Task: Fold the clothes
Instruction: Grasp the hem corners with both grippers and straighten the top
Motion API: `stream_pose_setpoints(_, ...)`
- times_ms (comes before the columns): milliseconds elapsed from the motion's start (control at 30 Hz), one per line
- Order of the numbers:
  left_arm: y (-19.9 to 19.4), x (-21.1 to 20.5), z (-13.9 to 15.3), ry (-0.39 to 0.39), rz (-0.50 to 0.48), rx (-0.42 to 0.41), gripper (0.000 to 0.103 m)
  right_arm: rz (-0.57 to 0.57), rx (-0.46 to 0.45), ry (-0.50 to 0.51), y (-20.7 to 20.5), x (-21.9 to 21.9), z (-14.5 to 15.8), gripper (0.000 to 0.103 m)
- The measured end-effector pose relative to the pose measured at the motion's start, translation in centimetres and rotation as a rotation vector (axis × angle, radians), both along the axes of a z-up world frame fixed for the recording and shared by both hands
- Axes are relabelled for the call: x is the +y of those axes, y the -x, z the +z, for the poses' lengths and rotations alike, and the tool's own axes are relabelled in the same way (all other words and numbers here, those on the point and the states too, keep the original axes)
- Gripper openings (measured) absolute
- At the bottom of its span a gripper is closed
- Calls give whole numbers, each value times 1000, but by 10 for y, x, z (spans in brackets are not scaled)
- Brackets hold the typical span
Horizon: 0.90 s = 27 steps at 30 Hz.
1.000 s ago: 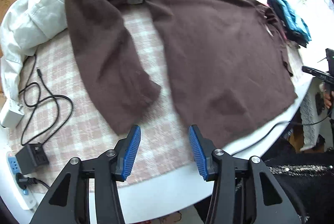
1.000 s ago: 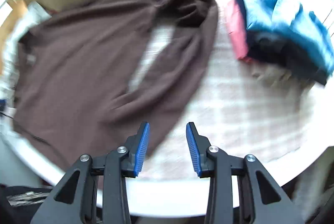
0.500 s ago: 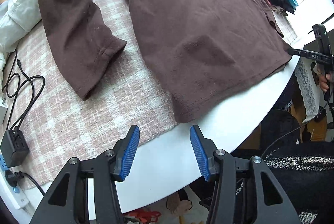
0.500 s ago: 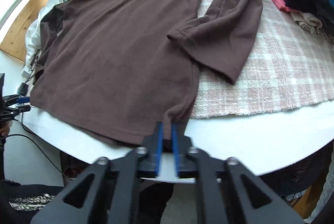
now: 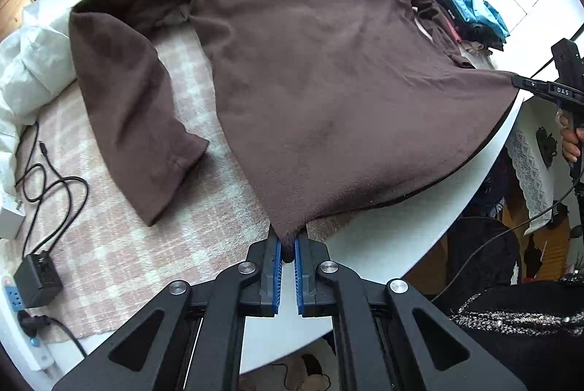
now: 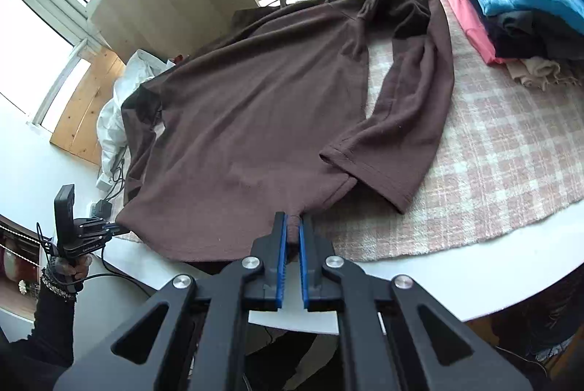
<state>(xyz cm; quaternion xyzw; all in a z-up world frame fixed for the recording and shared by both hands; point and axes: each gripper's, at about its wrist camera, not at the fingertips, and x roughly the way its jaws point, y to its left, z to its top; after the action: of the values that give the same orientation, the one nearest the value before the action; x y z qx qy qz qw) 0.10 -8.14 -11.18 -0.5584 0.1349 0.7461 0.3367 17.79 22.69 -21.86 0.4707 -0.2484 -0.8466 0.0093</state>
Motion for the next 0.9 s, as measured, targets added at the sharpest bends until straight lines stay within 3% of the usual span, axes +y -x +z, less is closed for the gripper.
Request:
stream_pose_setpoints(100,-7,-13,23,30,-5,27,5,-10,29,13,-9,5,20,6)
stream_pose_setpoints(167,-10,-21,22,49,-23,13,2,-23,27,12,-16,6,21,6)
stream_pose_setpoints(300,-8,-37,-18,160,-29,-24,0,-42,-58,-47,-29,1,-12,6)
stream_pose_setpoints(400,-3,-41,-24,114,20,-62,1,-40,-139,-86,-25,-4,-48,6)
stream_pose_setpoints(467,1,-42,-24,69,44,-84,15,-36,-178,-106,-22,-6,-67,6)
stream_pose_setpoints(533,5,-32,-30,60,51,-93,54,-26,-182,-128,-20,-7,-69,7)
stream_pose_setpoints(600,9,-22,-36,50,58,-102,60,-13,-183,-144,-17,-6,-68,7)
stream_pose_setpoints(667,13,-11,-49,55,61,-121,53,-7,-189,-149,-15,-5,-68,7)
stream_pose_setpoints(733,17,-6,-60,69,70,-155,4,-4,-198,-152,-13,-5,-70,7)
stream_pose_setpoints(800,17,-8,-57,69,62,-156,2,-1,-206,-154,-12,-6,-72,7)
stream_pose_setpoints(900,11,-22,-23,39,43,-88,2,3,-172,-127,-15,-5,-60,7)
